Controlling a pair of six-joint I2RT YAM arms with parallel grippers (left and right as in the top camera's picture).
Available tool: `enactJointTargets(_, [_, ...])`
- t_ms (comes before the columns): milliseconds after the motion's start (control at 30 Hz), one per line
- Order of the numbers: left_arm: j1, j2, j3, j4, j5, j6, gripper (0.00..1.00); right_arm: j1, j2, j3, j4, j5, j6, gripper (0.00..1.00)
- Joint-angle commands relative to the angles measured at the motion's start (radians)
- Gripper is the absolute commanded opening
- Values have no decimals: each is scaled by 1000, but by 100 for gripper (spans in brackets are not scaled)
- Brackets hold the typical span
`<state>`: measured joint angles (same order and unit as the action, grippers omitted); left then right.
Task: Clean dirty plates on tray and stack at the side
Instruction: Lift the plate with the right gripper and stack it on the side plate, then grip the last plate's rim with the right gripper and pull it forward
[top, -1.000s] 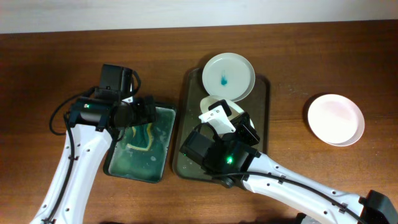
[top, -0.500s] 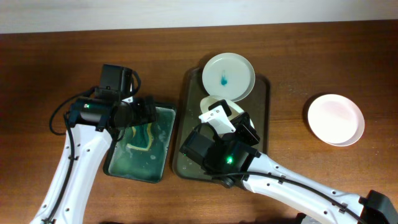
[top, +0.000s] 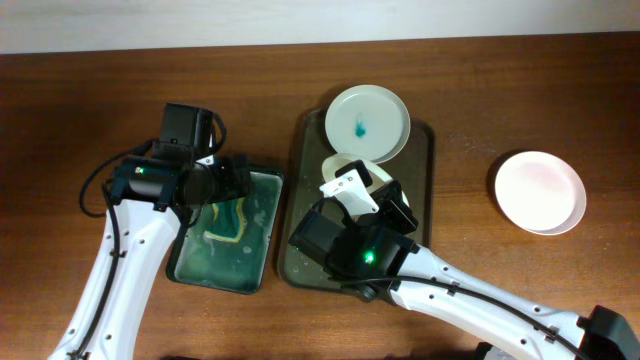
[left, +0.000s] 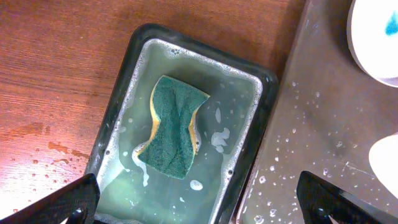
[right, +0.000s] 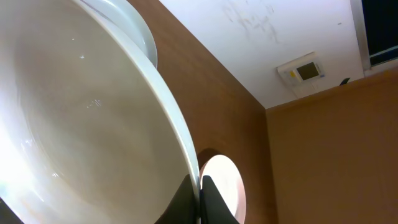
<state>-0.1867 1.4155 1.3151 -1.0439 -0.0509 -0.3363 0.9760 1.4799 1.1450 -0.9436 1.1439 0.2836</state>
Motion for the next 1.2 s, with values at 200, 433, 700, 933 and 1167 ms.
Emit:
enactJointTargets(200, [0,-8,17,-1,10,1,99,-2,-21,5,10,39,15,4])
enactJointTargets(433, [0,-8,17,-2,10,1,99,-362,-21,52,68,-675,-21,4])
enactJointTargets(700, [0,-8,17,-1,10,2,99,-1028,-12,97,87,-1287,-114,4])
enactJointTargets(933, [0,-8,17,-2,10,2,99,-1566,135,97,145,-1347,40,4])
enactJointTargets(1167, [0,-8,17,-2,10,1,99,-1670,308,97,79,-1281,52,4])
